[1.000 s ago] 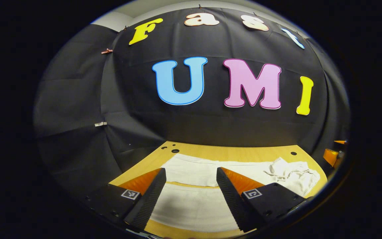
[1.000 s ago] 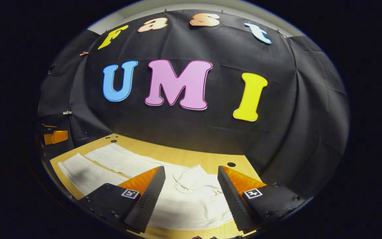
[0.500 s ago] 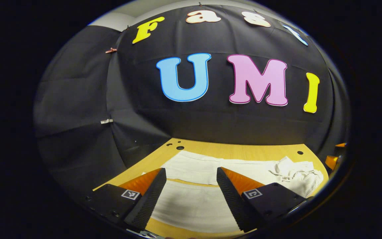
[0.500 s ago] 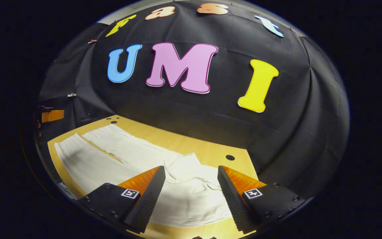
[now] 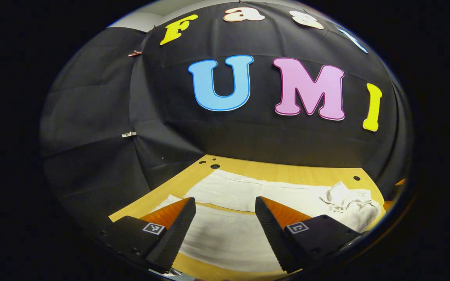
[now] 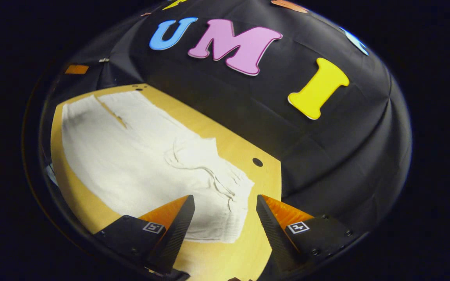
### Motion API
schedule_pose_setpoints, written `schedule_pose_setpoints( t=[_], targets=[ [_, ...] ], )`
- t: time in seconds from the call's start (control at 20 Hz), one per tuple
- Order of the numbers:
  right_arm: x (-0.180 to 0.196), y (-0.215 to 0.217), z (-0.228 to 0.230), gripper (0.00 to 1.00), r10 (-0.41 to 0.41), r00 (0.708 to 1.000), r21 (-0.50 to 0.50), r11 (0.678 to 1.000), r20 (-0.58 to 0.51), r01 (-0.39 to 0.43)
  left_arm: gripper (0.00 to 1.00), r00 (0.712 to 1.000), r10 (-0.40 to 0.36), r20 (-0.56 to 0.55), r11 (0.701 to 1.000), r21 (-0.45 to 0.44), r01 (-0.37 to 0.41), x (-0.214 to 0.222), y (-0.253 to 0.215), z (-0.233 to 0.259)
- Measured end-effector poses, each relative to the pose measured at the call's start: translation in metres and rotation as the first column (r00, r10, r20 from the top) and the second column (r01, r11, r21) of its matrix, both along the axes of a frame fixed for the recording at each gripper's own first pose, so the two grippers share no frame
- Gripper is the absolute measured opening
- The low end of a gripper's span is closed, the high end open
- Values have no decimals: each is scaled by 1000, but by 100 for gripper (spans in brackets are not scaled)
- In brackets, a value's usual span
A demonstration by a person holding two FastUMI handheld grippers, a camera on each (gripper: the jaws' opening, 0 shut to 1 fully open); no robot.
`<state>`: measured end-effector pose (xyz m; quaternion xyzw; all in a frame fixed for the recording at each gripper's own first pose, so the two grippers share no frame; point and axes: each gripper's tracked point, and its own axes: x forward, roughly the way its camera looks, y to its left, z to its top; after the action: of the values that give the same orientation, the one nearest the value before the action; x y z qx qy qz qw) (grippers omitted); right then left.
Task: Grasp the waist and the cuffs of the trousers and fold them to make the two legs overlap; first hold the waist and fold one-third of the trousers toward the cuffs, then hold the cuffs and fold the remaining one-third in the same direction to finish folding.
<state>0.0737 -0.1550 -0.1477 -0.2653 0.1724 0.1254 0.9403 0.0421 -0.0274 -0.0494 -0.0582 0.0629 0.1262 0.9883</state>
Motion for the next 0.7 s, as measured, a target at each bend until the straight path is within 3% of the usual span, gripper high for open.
schedule_pose_setpoints(
  t=[0.15,0.35,0.7],
  targets=[
    [-9,-8,-26,98,96,994,-129,986,-52,-102,97,1000,3,-25,1000,-2,-3,-1,1,-9],
    [-20,-14,-62,98,216,967,-273,930,-134,-246,97,999,20,-35,1000,10,-19,-1,4,-13],
    [-20,-36,-112,98,271,935,-429,834,-229,-346,97,996,54,-74,999,8,-53,-10,18,-28]
  ],
)
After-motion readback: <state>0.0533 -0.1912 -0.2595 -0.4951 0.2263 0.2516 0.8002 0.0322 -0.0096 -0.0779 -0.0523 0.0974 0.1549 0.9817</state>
